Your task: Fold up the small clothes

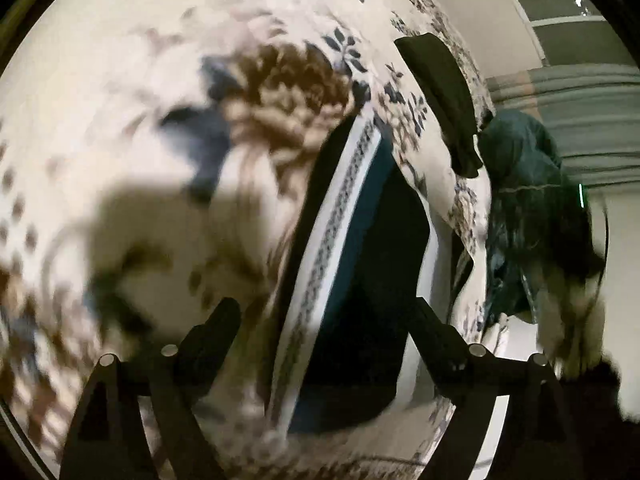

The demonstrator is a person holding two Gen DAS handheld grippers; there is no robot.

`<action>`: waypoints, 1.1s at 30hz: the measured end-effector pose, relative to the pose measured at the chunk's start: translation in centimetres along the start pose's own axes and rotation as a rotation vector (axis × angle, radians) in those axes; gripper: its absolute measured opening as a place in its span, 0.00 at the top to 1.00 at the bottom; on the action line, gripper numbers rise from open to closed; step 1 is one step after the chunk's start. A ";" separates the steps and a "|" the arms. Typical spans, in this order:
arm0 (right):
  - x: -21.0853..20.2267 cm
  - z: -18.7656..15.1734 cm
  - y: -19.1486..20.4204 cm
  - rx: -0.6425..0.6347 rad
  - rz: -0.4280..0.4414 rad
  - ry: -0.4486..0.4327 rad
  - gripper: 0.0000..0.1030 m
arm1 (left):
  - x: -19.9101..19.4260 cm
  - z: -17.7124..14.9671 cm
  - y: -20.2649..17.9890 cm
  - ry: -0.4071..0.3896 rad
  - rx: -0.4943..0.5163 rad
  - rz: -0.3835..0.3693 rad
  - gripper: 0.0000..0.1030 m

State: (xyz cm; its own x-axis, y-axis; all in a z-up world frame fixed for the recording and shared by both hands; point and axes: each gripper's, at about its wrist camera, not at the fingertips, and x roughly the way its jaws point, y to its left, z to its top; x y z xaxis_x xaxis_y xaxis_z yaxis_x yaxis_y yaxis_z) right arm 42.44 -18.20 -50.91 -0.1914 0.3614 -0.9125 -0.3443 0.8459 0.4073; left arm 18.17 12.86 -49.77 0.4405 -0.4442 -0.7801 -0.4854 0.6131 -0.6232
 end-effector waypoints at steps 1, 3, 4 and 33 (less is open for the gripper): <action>-1.2 -1.1 -2.4 0.055 -0.018 -0.021 0.28 | 0.5 0.9 -0.3 0.004 0.011 0.012 0.18; -3.2 -3.6 -8.1 0.203 -0.035 -0.056 0.28 | 2.2 3.0 -1.3 0.015 0.046 0.035 0.18; -3.5 -4.9 -11.2 0.284 -0.029 -0.056 0.28 | 3.0 3.7 -1.6 0.019 0.057 0.043 0.18; -0.5 -10.6 -17.9 0.463 0.142 -0.114 0.45 | 3.5 8.3 -3.6 0.014 0.123 0.200 0.19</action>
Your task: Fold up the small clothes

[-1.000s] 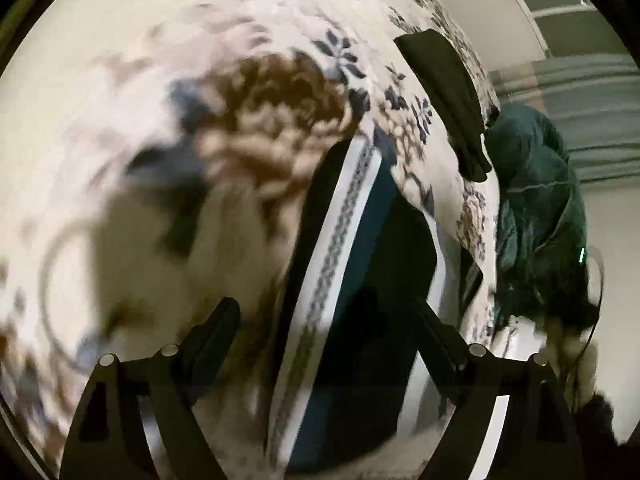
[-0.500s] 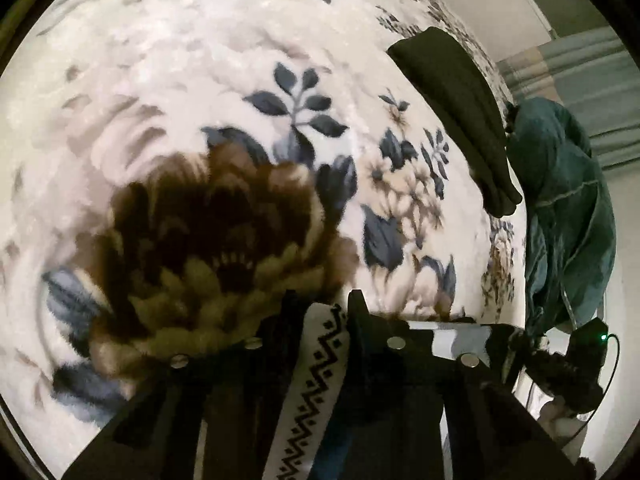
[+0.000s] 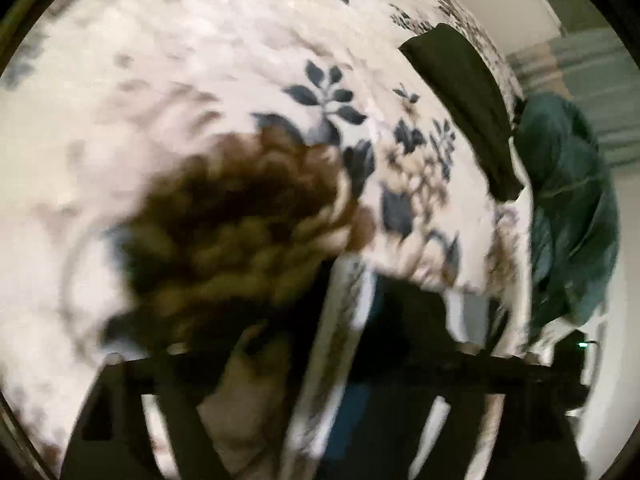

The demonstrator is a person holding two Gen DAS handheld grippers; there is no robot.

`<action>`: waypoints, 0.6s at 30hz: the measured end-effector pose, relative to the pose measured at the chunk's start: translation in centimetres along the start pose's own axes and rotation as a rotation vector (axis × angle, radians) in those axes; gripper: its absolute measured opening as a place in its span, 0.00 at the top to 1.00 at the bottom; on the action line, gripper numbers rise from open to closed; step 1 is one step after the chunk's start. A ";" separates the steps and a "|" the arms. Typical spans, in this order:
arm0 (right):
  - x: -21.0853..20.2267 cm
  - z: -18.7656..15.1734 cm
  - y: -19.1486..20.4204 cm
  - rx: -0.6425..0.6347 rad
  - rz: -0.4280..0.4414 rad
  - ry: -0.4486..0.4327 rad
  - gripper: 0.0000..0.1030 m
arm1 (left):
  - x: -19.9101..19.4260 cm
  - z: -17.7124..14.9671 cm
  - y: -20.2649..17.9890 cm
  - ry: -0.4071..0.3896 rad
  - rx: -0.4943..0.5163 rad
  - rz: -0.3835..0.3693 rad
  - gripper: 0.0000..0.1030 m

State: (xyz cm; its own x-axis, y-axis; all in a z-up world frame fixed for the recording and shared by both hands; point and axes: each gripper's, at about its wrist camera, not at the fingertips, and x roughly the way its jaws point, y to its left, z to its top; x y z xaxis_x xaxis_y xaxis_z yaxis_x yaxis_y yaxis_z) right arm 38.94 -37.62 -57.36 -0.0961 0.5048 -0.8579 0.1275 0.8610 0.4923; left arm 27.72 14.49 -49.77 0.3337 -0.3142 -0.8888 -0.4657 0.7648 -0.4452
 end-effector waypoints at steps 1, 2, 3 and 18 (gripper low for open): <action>-0.6 -1.7 -1.0 0.032 0.025 0.020 0.41 | -0.5 -0.8 0.3 0.003 0.006 0.021 0.19; -0.6 -3.2 -1.9 0.063 0.034 0.045 0.41 | -1.1 -2.1 0.7 0.009 0.009 0.053 0.18; -0.5 -4.6 -2.7 0.097 0.040 0.068 0.41 | -1.5 -3.6 1.4 0.016 0.004 0.085 0.18; 1.4 -14.1 -5.0 0.225 0.090 0.090 0.74 | -1.9 -8.7 3.1 0.061 -0.080 0.068 0.18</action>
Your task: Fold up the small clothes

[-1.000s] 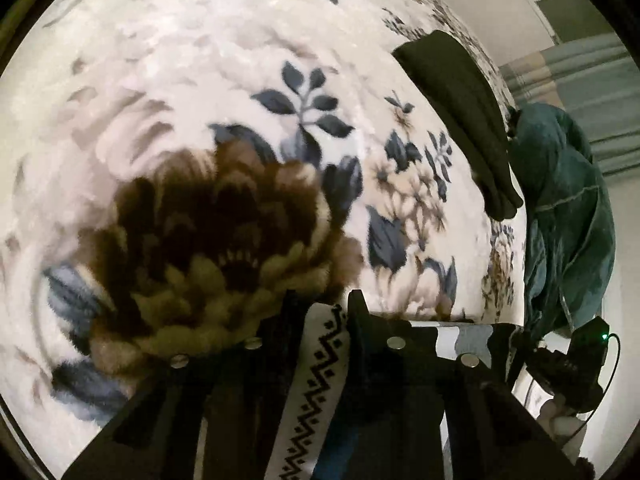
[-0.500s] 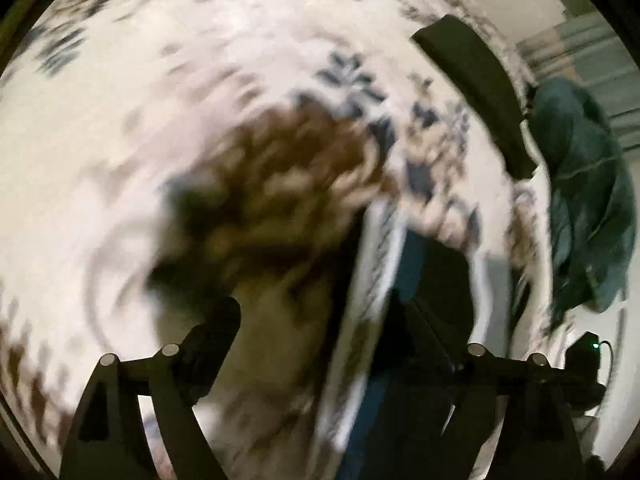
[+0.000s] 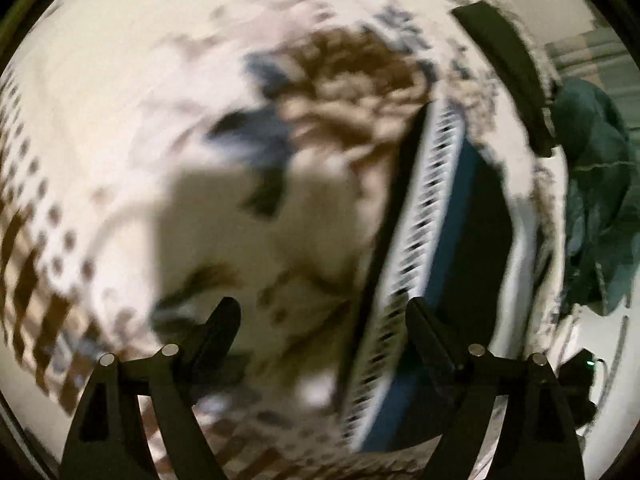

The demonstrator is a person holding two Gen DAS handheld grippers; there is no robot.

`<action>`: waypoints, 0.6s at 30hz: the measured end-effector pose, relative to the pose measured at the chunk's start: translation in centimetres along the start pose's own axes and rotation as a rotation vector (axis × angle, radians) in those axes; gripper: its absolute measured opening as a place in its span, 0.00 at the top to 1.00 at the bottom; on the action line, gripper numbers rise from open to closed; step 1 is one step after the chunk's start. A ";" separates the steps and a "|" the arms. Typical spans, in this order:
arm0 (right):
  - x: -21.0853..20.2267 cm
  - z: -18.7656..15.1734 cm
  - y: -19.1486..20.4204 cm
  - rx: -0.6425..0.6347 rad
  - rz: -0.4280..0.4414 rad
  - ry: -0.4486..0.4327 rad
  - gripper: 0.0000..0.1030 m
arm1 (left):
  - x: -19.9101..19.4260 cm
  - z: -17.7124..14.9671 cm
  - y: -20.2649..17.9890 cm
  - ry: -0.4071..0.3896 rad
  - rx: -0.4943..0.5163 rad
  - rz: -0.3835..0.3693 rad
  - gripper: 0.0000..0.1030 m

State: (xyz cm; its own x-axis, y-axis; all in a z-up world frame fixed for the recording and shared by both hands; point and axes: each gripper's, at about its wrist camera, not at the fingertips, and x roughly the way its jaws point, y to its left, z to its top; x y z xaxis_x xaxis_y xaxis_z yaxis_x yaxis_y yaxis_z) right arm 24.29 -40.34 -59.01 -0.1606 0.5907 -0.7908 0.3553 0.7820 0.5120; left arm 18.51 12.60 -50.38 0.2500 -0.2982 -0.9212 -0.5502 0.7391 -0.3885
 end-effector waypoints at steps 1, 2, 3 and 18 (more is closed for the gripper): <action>0.1 0.3 0.1 -0.005 -0.018 0.010 0.62 | -0.1 0.4 -0.5 -0.010 0.010 -0.030 0.18; 0.0 0.8 0.1 -0.010 -0.021 0.005 0.57 | 0.1 0.9 -1.1 -0.010 0.017 -0.093 0.18; -0.3 1.5 0.2 -0.016 0.008 -0.016 0.46 | 0.6 1.4 -1.3 -0.004 0.017 -0.138 0.18; 10.5 8.1 7.1 -0.300 0.356 0.295 0.14 | 7.7 4.5 -4.2 0.164 0.102 -0.370 0.14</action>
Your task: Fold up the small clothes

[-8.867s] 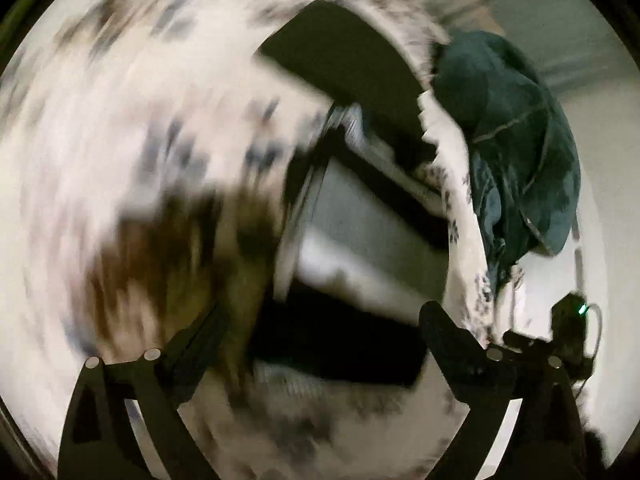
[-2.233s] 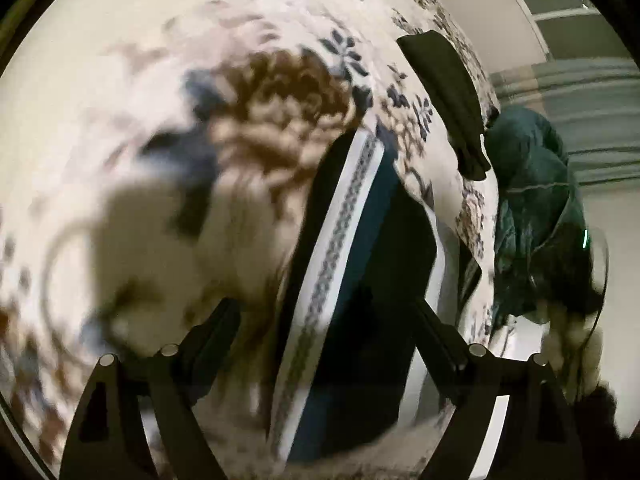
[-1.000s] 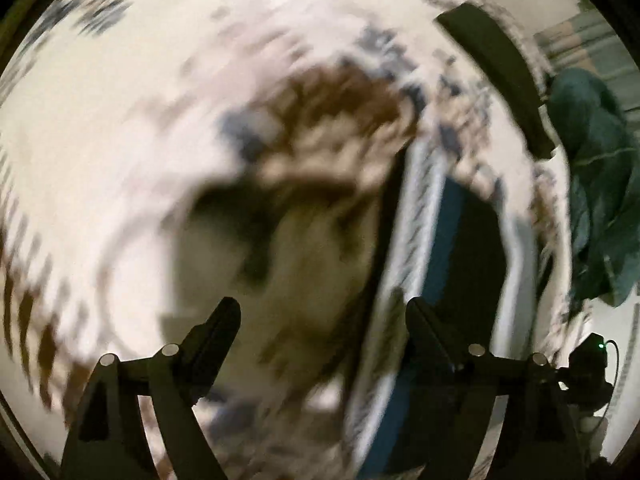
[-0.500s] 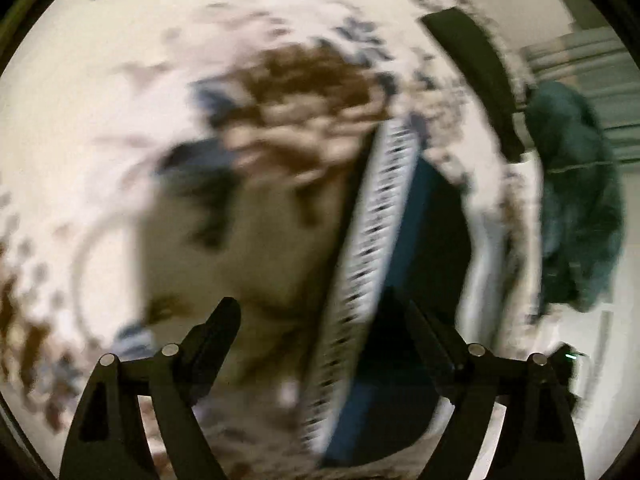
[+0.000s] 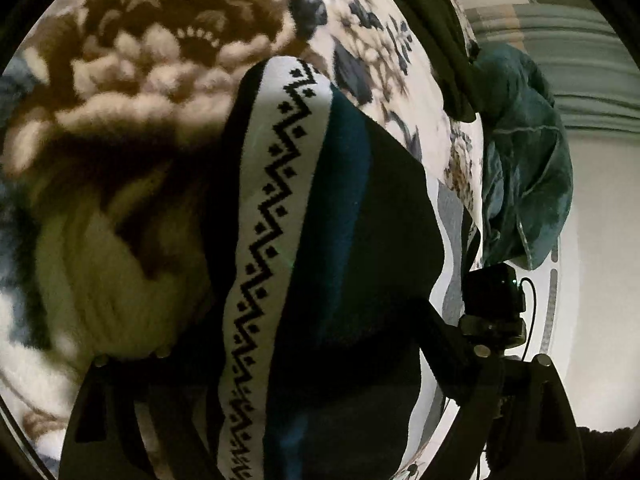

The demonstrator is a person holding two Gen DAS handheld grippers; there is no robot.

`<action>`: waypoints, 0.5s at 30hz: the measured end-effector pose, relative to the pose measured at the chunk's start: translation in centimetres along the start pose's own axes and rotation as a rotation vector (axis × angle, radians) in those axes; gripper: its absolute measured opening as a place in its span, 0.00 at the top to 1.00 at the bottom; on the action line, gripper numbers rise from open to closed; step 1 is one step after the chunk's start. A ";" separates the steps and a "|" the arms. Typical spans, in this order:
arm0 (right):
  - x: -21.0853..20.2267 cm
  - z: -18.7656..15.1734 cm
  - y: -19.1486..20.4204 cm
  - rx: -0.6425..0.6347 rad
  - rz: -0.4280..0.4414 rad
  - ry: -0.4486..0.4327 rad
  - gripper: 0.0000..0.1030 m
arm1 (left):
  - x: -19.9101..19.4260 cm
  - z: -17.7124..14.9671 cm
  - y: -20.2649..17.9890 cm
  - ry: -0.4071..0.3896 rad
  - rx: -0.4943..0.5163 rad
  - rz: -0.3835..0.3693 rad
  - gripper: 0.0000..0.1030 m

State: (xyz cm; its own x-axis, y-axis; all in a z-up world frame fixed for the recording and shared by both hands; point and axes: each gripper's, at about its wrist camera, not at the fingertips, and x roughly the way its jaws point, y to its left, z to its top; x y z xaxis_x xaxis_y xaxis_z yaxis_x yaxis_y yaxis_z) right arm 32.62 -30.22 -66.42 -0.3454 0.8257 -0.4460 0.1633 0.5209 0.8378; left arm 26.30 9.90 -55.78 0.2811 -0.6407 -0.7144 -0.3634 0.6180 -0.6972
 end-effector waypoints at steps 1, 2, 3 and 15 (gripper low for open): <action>0.6 0.2 0.2 -0.001 0.010 0.003 0.14 | -0.3 -0.3 0.3 -0.002 -0.003 -0.003 0.14; 1.2 0.3 0.4 0.002 0.026 0.004 0.14 | -0.4 -0.4 0.1 -0.013 -0.007 -0.003 0.14; 1.7 0.3 0.8 -0.001 0.035 -0.003 0.16 | -0.9 -0.6 0.1 -0.023 -0.001 -0.008 0.15; -0.6 -1.8 7.4 -0.032 0.017 -0.179 0.65 | -4.9 3.7 -8.1 -0.103 0.155 -0.051 0.73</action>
State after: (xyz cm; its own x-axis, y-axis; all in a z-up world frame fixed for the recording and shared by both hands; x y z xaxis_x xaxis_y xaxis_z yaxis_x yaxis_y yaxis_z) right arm 32.39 -27.25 -59.35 -0.1726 0.8609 -0.4785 0.1368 0.5021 0.8540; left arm 31.12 9.71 -46.90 0.3880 -0.6280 -0.6746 -0.2077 0.6535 -0.7278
